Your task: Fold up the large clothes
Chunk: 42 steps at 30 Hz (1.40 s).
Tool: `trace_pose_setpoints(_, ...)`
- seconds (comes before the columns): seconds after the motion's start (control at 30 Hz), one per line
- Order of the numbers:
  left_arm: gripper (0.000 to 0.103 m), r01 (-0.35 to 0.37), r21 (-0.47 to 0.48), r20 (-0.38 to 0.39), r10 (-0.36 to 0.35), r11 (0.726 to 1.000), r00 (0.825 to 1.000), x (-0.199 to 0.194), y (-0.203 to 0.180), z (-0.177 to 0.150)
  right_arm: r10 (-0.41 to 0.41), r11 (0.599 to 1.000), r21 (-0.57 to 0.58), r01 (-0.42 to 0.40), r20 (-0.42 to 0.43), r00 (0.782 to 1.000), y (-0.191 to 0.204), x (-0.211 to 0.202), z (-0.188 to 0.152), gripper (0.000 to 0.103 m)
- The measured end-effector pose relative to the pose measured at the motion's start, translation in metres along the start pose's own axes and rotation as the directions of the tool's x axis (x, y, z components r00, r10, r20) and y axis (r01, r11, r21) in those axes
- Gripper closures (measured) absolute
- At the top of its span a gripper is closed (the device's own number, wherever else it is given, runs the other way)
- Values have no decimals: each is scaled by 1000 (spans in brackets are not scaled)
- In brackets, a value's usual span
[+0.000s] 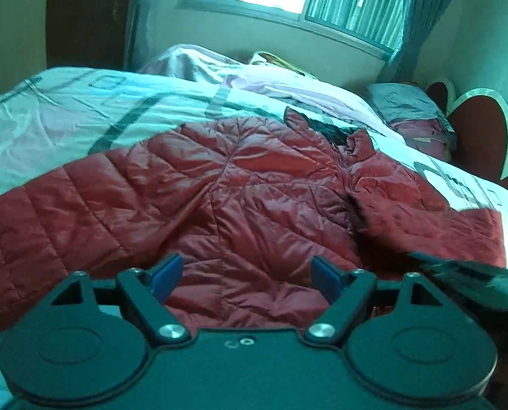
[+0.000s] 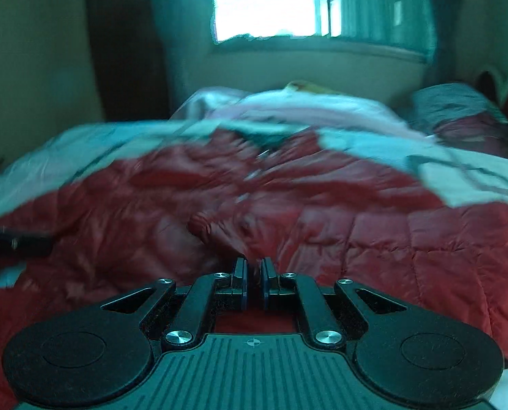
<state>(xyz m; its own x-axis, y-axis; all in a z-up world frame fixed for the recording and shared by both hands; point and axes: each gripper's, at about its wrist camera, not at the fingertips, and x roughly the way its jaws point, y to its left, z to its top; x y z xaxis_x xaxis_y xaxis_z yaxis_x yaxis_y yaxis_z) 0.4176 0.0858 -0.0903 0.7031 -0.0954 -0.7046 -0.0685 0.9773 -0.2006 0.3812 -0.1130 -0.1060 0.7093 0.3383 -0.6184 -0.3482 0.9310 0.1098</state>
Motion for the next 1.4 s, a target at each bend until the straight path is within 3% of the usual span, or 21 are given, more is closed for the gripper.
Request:
trace_pose_setpoints(0.07,22,34,-6,-18,-34,999,999,4,2,-1,-16,1000,-17,16,-22,1000,13,16,-3,94)
trace_pose_setpoints(0.1,22,52,-6,-25,-52,999,998,5,2,-1,-28,999,-29,27,-31,999,16,24,-4,89)
trace_pose_setpoints(0.17,22,94,-7,-34,-94,996,995,10,-3,-1,-40,998,-40,40,8,999,22,13,-7,20)
trace_pose_setpoints(0.2,22,119,-7,-41,-119,993,992,14,-7,0,-42,998,-47,44,52,998,20,8,-6,15)
trace_pose_setpoints(0.3,21,180,4,-50,-180,984,982,31,-22,3,-70,997,-15,72,78,994,7,-12,-5,15)
trace_pose_setpoints(0.37,22,215,4,-71,-214,977,974,50,-34,8,-96,995,41,94,67,993,-13,-24,-7,31)
trace_pose_setpoints(0.5,30,250,8,-131,-247,968,960,82,-54,19,-125,985,120,123,8,992,-55,-44,-19,50)
trace_pose_setpoints(0.6,50,253,35,-152,-245,967,958,99,-69,23,-148,975,162,150,-29,989,-78,-58,-33,55)
trace_pose_setpoints(0.67,80,253,51,-162,-241,966,957,106,-75,22,-164,967,188,172,-56,985,-92,-62,-42,58)
trace_pose_setpoints(0.7,84,251,60,-163,-239,966,957,109,-78,20,-173,963,199,183,-67,983,-97,-63,-45,58)
trace_pose_setpoints(0.83,87,230,95,-69,-224,969,972,92,-78,19,-219,943,240,232,-81,972,-109,-70,-50,58)
trace_pose_setpoints(0.97,87,177,89,32,-181,980,983,59,-53,24,-248,927,274,257,-69,966,-120,-72,-47,58)
trace_pose_setpoints(1.23,87,34,9,41,-35,999,999,48,-1,12,-252,920,288,266,-84,964,-131,-53,-40,58)
trace_pose_setpoints(1.33,87,21,12,54,-22,1000,998,45,3,11,-272,917,281,284,-82,959,-133,-52,-41,75)
trace_pose_setpoints(1.4,87,14,26,61,-15,1000,998,45,2,11,-292,912,276,303,-80,953,-136,-51,-41,78)
